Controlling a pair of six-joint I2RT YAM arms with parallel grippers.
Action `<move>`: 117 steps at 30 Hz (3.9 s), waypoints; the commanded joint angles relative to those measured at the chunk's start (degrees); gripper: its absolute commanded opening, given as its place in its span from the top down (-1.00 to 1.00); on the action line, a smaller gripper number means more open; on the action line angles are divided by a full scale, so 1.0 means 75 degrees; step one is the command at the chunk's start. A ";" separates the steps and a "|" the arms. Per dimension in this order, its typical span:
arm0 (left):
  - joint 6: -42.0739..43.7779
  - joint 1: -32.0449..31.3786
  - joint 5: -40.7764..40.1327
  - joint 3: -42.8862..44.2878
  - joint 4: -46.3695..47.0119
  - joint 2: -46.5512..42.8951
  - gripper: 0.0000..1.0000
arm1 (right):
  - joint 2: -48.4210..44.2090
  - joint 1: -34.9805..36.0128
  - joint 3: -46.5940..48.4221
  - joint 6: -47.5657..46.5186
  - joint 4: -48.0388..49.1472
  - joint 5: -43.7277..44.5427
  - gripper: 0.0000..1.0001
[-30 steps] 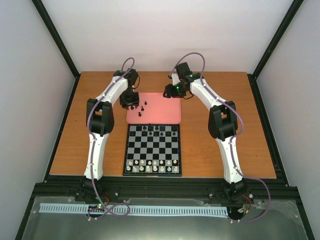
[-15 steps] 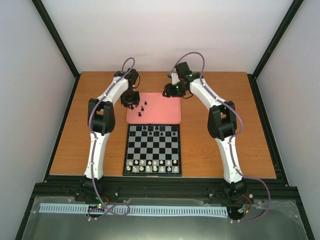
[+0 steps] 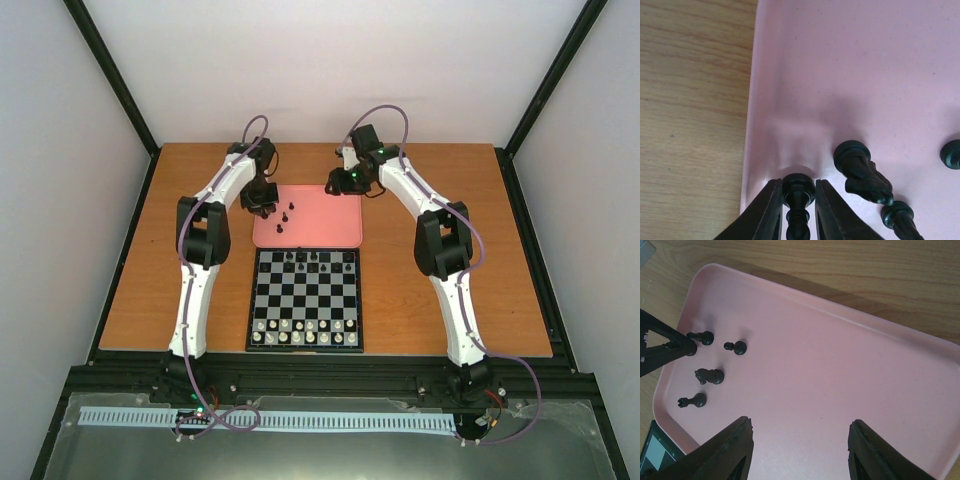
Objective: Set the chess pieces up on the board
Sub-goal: Pick up the chess piece from the storage box, then place the chess piece on the chessboard.
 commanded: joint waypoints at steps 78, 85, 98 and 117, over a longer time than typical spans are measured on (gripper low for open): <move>0.0219 -0.3447 0.0826 -0.2054 0.0265 -0.1552 0.98 | -0.0282 -0.0021 -0.0469 -0.0255 -0.0055 0.0380 -0.05; 0.0079 -0.3447 0.0654 -0.2108 0.0484 -0.1501 0.98 | -0.0293 -0.0021 -0.0488 -0.0266 -0.0067 0.0388 -0.05; 0.0089 -0.3447 0.0524 -0.2135 0.0528 -0.1366 0.98 | -0.0276 -0.0021 -0.0517 -0.0281 -0.0046 0.0356 -0.05; 0.0185 -0.3447 0.0571 -0.2159 0.0517 -0.1419 0.60 | -0.0231 -0.0021 -0.0505 -0.0291 -0.0043 0.0298 -0.05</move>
